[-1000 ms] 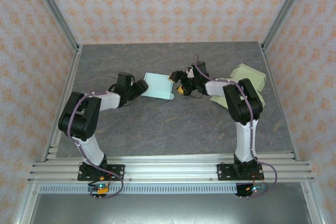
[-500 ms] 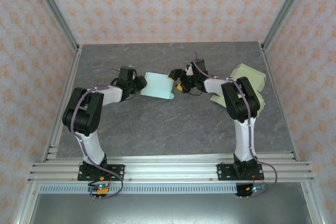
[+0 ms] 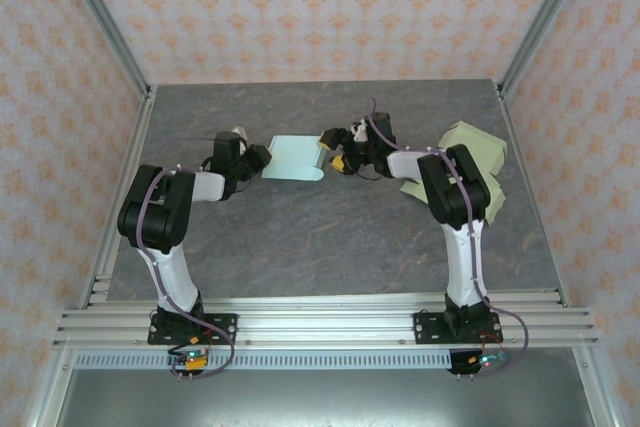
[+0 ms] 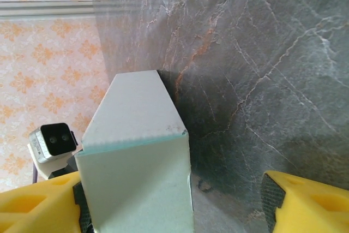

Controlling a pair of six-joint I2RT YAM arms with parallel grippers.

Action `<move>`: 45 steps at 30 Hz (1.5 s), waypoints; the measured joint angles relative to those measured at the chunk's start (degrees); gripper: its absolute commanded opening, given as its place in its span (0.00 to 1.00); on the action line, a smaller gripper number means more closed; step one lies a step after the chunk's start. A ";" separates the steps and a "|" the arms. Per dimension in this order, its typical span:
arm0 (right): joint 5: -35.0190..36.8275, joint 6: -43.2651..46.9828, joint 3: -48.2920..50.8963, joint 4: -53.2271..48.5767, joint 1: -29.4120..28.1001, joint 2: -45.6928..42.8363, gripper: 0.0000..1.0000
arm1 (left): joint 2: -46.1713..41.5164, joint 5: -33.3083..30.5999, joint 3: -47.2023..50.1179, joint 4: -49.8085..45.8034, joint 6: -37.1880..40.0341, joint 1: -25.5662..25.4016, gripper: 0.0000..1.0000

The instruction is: Fold the paper box

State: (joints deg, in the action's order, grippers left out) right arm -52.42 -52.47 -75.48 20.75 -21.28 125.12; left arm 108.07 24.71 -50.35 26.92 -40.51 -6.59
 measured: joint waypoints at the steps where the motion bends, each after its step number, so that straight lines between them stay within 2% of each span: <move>1: -0.11 -0.13 -0.28 0.15 -0.02 0.20 0.80 | 0.00 0.04 0.00 0.00 -0.07 0.00 0.23; 4: -0.09 -1.11 -1.07 1.05 -0.55 1.03 0.74 | 0.00 0.44 0.07 -0.02 -0.20 0.00 0.26; 9: 0.76 -6.67 -0.57 6.60 -2.36 2.19 0.39 | 0.00 1.29 0.28 0.09 -0.90 0.00 0.32; 11: 1.20 -9.25 0.24 9.51 -2.58 2.21 0.31 | -0.17 1.36 0.72 0.59 -1.55 0.46 0.38; 15: 1.66 -15.43 2.45 13.09 -2.49 2.23 0.24 | -2.54 1.44 2.27 0.00 -2.38 0.96 0.57; 19: 1.60 -19.19 3.43 12.94 -1.46 1.22 0.24 | -8.57 1.46 4.35 -1.84 -1.40 0.94 0.62; 21: 1.31 -19.76 4.42 9.18 -0.50 -1.25 0.23 | -12.13 1.22 4.90 -2.05 1.05 0.57 0.63; 25: -0.31 -18.51 4.39 -3.26 1.42 -7.52 0.21 | -18.99 -1.05 8.39 0.68 10.14 -2.71 0.66; 27: -1.79 -17.55 4.15 -9.77 2.29 -10.69 0.25 | -22.25 -1.57 12.63 4.24 15.74 -5.84 0.66; 33: -7.96 -17.07 2.56 -24.06 2.69 -13.64 0.24 | -30.14 -1.40 23.28 10.78 35.08 -12.85 0.69; 40: -11.76 -10.19 -2.12 -39.45 2.73 -13.09 0.23 | -39.63 -3.17 24.52 7.89 59.91 -22.51 0.71; 43: -12.57 -8.94 -3.10 -41.99 2.71 -12.81 0.23 | -39.34 -4.39 24.44 6.40 66.90 -24.44 0.71; 45: -13.03 -8.52 -3.15 -42.95 2.73 -12.35 0.24 | -37.40 -5.38 23.63 3.63 71.17 -24.85 0.74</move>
State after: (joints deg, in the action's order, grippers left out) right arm -65.45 -60.99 -78.63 -22.20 -18.55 112.77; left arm 70.67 19.33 -26.72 30.55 30.65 -31.44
